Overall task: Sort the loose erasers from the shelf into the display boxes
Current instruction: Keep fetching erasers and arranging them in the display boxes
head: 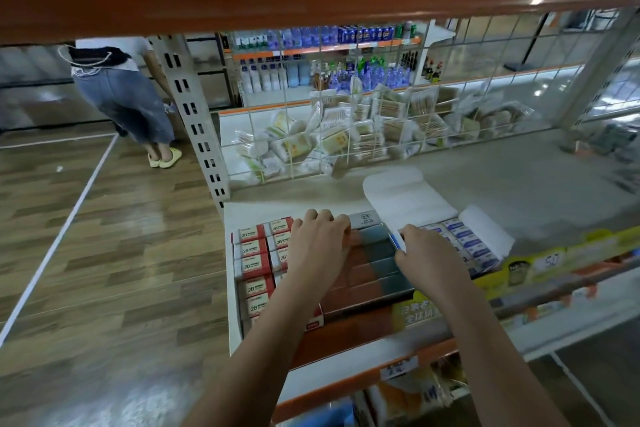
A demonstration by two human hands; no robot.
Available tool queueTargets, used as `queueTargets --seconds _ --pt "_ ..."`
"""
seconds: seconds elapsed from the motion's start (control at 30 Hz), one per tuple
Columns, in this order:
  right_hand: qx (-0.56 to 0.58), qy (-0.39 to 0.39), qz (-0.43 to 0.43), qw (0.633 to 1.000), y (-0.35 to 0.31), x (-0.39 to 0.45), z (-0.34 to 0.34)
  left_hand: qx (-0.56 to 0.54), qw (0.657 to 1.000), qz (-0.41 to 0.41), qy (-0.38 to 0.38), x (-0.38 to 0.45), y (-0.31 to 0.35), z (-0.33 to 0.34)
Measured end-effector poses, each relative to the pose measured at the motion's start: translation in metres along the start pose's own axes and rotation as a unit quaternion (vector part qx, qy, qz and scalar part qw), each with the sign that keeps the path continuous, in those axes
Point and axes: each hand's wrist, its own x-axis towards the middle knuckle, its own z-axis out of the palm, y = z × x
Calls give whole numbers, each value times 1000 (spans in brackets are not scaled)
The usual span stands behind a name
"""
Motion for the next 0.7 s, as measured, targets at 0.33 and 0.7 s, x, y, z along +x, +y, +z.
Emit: queueTargets --seconds 0.33,0.7 --pt "5 -2 -18 1000 2 2 -2 -1 1000 14 -24 4 -1 -3" --pt "90 71 -29 993 79 19 -61 -71 994 82 2 47 87 -25"
